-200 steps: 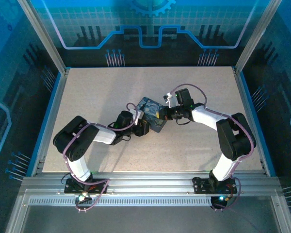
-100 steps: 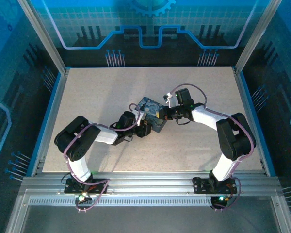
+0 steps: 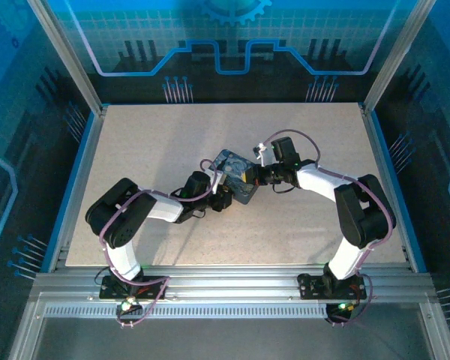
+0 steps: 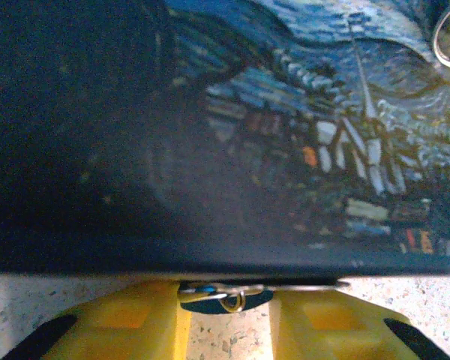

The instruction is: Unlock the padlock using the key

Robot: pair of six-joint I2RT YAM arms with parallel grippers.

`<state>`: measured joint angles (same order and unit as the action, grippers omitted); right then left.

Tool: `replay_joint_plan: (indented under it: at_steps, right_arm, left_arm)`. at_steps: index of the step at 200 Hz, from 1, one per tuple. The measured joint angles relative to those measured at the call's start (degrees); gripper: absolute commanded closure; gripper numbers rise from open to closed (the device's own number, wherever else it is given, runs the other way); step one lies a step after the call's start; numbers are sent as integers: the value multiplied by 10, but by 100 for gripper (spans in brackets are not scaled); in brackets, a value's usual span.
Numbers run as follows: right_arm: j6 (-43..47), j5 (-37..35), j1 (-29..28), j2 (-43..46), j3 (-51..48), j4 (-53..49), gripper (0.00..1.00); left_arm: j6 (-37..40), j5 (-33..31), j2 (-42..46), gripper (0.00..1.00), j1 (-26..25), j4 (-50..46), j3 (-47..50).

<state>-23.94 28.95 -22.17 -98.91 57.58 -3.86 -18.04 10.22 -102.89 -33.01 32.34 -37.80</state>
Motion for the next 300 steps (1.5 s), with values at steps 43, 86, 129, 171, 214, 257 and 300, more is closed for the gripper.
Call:
replay_joint_plan:
  at_steps: [43, 86, 129, 171, 214, 257, 300]
  right_arm:
    - [0, -5, 0, 9, -6, 3, 100]
    - [9, -24, 0, 36, -7, -5, 100]
    - [31, -54, -5, 127, -47, 1, 100]
    - [60, -109, -47, 204, -117, 5, 100]
    - [80, -149, -88, 236, -183, 23, 100]
    - [103, -161, -112, 238, -239, 55, 100]
    - [127, -171, -132, 211, -245, 81, 100]
  left_arm:
    - [-15, 2, 2, 73, -2, -8, -4]
    - [-61, 17, 21, 74, -3, -30, -7]
    - [-120, 33, 35, 75, -5, -66, -17]
    - [-162, 59, 40, 78, -5, -113, -44]
    - [-193, 76, 45, 79, -5, -153, -75]
    - [-219, 81, 49, 80, -5, -177, -88]
    - [-243, 92, 49, 81, -5, -185, -90]
